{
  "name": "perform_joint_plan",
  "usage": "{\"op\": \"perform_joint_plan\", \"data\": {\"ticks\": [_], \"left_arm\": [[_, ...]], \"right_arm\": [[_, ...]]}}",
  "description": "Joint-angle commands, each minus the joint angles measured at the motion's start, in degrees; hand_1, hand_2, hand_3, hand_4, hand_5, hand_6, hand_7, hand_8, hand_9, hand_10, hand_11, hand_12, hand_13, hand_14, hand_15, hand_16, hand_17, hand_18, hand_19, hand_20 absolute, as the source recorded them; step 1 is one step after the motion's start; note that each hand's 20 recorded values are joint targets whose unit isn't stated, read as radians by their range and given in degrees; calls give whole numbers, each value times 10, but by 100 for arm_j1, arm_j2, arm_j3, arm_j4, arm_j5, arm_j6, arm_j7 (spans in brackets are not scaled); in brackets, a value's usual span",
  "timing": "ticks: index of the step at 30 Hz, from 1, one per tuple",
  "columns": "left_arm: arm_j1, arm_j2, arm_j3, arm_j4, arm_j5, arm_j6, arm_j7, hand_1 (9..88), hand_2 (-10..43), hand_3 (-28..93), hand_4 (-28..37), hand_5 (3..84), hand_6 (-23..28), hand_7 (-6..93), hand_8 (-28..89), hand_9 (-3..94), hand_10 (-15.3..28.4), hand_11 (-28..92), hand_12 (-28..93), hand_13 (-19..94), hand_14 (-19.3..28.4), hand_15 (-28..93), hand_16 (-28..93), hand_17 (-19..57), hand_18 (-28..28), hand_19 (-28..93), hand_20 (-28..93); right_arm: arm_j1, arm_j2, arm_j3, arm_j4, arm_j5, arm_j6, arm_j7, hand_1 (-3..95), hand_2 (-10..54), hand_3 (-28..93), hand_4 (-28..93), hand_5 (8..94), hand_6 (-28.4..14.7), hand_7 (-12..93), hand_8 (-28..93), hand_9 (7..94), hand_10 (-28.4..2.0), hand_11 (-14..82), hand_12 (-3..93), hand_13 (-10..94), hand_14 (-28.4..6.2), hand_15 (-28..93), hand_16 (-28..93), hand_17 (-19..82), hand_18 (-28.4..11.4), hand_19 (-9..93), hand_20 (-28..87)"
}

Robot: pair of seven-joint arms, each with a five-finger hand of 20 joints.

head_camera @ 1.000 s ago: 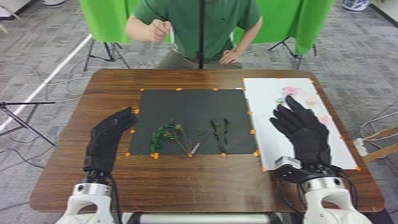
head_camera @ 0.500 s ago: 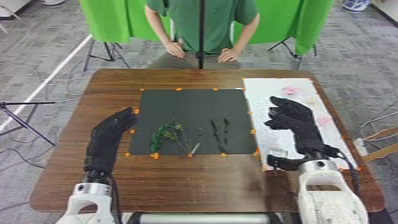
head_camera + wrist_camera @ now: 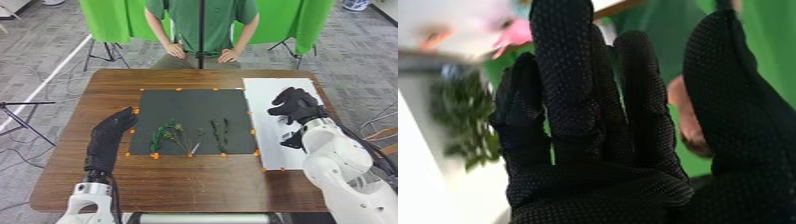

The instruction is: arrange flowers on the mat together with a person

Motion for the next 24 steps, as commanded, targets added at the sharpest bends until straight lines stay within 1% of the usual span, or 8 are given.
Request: {"op": "perform_joint_plan", "data": {"ticks": [1,3,5,9,13,16,20,24], "left_arm": [[94,-3,1,-28,-56,70,-30,280,-45,651,-185,480,37,168,-60,452,130,165,139,347,159,156,29,45,93,15,155],[74,-4,3,-17,-50,47,-43,280,-45,650,-186,480,37,168,-60,452,130,165,139,347,160,156,29,45,93,16,155],[91,1,-11,-20,-44,42,-37,280,-45,650,-186,480,37,168,-60,452,130,166,139,347,159,156,29,45,93,16,156],[117,8,-12,-32,-81,96,-26,282,-47,649,-184,480,37,169,-59,452,129,166,140,347,159,157,29,43,95,16,156],[107,-18,-21,-30,-51,50,-51,284,-51,649,-184,480,37,169,-60,452,128,167,141,347,159,157,30,42,96,17,156],[100,-19,-16,-29,-54,56,-47,287,-50,645,-184,480,37,169,-60,452,128,166,140,346,159,157,30,42,96,18,156],[95,-20,-21,-23,-58,50,-38,288,-50,644,-182,480,37,168,-60,452,128,167,140,347,160,157,30,41,96,18,155],[93,-27,-19,-17,-60,51,-39,289,-51,643,-181,481,36,168,-60,451,128,166,139,346,159,156,30,41,97,19,155]], "right_arm": [[477,88,-226,452,-1041,-683,337,441,-95,620,-256,586,19,147,-116,686,-154,130,158,817,-69,427,261,389,-202,791,446],[515,125,-244,530,-1014,-778,382,425,-95,620,-256,563,14,142,-113,688,-155,125,154,825,-69,424,259,396,-201,794,443],[567,112,-225,595,-988,-1043,365,419,-95,615,-251,556,12,137,-111,692,-155,121,149,833,-70,420,257,403,-202,798,439],[612,71,-254,703,-860,-1136,362,398,-95,623,-242,548,11,132,-109,714,-155,119,144,848,-67,417,261,411,-203,809,432],[664,24,-318,824,-881,-1337,377,394,-95,635,-253,538,10,129,-109,723,-154,118,143,856,-63,418,266,417,-204,817,429],[667,-9,-357,932,-917,-1442,388,396,-95,643,-260,531,9,128,-108,724,-153,119,143,858,-61,420,270,418,-204,821,426],[610,-68,-367,1052,-859,-1362,385,397,-95,645,-265,532,9,129,-107,726,-151,115,139,858,-61,418,272,421,-201,823,423],[501,-82,-433,1131,-948,-1080,288,409,-95,656,-268,542,12,134,-109,740,-143,116,134,871,-57,414,271,429,-201,836,421]]}}
